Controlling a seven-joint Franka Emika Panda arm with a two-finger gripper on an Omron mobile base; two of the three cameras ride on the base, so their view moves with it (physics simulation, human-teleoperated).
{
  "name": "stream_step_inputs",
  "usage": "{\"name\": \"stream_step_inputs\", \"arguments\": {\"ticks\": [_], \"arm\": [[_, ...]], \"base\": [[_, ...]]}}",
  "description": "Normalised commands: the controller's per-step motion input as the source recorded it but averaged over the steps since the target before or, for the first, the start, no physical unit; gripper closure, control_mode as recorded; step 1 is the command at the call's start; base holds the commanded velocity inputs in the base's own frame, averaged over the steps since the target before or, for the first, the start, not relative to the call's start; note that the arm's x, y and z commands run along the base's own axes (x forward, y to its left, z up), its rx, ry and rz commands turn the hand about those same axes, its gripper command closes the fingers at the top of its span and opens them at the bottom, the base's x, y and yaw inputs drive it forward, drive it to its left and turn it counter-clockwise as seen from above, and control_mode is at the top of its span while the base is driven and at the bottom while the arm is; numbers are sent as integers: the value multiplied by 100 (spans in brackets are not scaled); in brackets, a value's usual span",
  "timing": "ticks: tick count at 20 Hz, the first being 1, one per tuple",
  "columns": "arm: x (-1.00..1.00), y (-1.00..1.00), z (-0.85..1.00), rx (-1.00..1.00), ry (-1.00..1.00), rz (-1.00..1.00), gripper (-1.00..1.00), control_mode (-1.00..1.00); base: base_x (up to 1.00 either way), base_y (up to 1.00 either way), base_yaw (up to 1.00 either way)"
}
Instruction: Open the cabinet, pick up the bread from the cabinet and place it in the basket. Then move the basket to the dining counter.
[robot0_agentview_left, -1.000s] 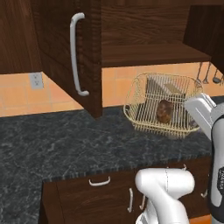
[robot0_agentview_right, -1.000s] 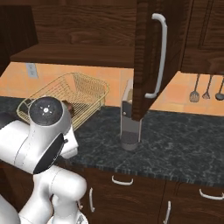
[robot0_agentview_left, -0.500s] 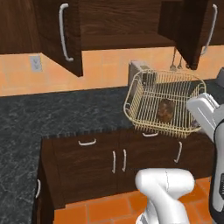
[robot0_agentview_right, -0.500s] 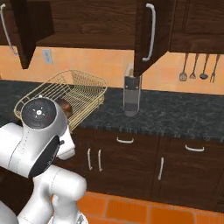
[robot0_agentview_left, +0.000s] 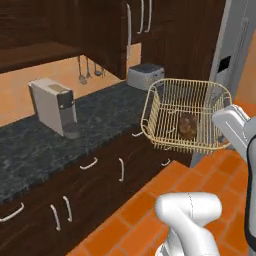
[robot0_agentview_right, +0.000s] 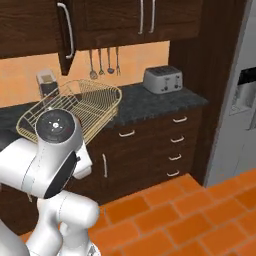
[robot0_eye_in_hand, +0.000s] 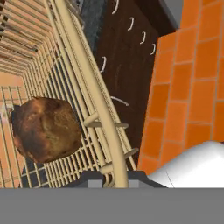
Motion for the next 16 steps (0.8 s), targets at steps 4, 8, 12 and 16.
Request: {"name": "stream_step_inputs", "arguments": {"ticks": [4,8,12,16], "arm": [[0,0,0,0,0,0,100,100],[0,0,0,0,0,0,100,100],[0,0,0,0,0,0,100,100],[0,0,0,0,0,0,100,100]], "base": [[0,0,-100],[0,0,-100],[0,-17,-96],[4,-94,-65]]}}
